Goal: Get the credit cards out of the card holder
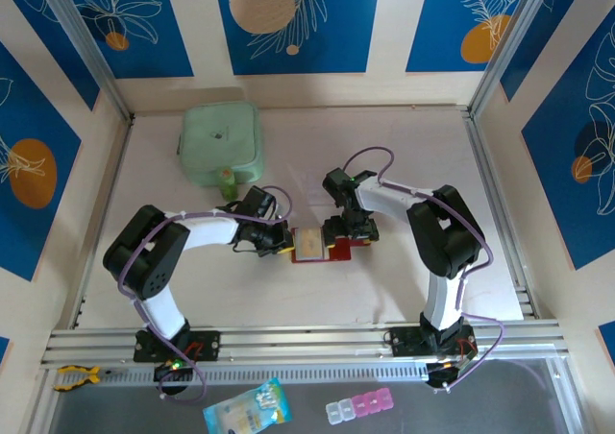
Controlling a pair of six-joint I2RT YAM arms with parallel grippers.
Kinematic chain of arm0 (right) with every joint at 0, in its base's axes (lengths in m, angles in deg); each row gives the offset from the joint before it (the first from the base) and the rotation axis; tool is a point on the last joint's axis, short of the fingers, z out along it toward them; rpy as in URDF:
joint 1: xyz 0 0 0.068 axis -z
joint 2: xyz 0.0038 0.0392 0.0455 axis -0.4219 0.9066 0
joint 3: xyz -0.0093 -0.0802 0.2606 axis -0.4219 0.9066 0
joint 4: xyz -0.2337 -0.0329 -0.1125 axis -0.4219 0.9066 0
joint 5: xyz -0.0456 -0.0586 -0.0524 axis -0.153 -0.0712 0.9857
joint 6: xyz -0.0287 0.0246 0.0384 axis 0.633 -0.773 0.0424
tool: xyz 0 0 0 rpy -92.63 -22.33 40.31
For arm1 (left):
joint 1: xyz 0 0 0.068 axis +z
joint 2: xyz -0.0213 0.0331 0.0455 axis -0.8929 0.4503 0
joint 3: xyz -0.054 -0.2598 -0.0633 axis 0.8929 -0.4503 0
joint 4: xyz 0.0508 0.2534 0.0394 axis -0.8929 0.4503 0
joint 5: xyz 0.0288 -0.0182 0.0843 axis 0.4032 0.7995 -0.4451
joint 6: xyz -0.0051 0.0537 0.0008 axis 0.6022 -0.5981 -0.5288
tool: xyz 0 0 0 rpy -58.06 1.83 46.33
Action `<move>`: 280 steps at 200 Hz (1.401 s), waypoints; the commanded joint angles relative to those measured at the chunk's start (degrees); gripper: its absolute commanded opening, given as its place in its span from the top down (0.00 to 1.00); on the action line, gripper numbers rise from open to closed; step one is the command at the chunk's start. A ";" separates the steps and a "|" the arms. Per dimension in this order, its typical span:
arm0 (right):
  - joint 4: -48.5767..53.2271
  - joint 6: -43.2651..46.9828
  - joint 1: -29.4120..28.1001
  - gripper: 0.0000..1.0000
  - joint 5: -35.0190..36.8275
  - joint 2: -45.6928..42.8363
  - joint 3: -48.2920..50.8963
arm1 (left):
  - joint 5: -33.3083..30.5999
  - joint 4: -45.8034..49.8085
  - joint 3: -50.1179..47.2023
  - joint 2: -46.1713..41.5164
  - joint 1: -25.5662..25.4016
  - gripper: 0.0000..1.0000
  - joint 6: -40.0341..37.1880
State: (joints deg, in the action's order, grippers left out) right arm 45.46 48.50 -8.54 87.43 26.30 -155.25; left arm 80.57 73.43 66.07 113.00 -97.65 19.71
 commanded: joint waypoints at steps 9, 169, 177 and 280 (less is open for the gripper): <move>-1.84 -0.85 0.18 0.09 -1.98 3.21 3.67 | -0.93 1.54 1.04 -0.91 -0.52 0.95 0.55; 0.25 -1.99 -0.78 0.19 -0.17 3.39 2.66 | -3.15 5.98 3.48 -1.33 -2.04 0.96 -1.15; 0.40 -2.02 -0.78 0.20 0.00 3.55 2.58 | -3.35 6.12 3.32 -1.23 -2.06 0.96 -1.34; 1.52 -2.77 -1.64 0.18 1.50 4.96 2.67 | -5.61 5.99 1.18 0.65 -1.91 0.96 -2.18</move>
State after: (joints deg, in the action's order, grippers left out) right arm 45.66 47.04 -9.29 88.59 26.28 -155.14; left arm 77.66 77.23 68.78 113.66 -99.16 19.45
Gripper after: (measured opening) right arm 0.817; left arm 0.060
